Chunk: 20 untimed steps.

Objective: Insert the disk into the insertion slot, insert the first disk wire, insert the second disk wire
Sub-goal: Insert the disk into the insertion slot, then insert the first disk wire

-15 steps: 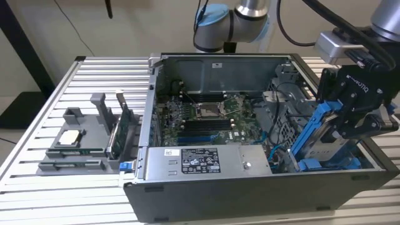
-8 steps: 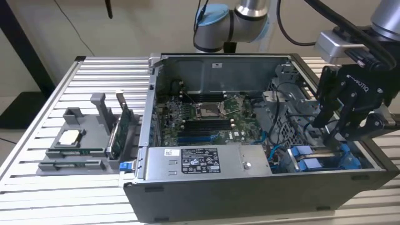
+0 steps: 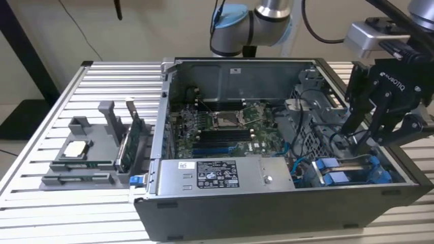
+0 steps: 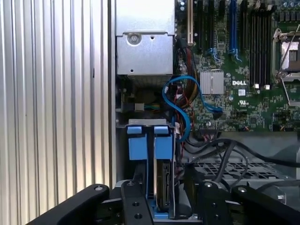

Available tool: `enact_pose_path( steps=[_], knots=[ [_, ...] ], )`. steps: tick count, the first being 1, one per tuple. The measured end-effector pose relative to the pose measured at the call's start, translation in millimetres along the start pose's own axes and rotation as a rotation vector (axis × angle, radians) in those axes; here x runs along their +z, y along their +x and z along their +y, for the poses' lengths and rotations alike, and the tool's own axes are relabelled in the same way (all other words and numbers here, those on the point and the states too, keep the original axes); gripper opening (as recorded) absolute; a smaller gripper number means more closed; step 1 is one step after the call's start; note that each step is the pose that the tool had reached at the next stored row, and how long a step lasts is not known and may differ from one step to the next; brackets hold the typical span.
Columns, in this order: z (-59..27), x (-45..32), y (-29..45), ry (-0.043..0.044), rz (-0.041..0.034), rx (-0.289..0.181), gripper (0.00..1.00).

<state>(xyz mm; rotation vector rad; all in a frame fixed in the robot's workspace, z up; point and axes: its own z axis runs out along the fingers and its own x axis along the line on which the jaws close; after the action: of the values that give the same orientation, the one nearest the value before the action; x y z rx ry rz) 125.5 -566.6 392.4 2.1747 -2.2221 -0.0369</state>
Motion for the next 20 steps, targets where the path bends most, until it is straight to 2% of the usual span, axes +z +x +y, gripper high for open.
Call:
enact_pose_path(
  steps=[12, 20],
  knots=[
    [-2.0, -1.6, -3.1, 0.0000, 0.0000, 0.000, 0.47],
    [-2.5, -1.7, -12.9, 0.0000, 0.0017, 0.000, 0.47]
  ],
)
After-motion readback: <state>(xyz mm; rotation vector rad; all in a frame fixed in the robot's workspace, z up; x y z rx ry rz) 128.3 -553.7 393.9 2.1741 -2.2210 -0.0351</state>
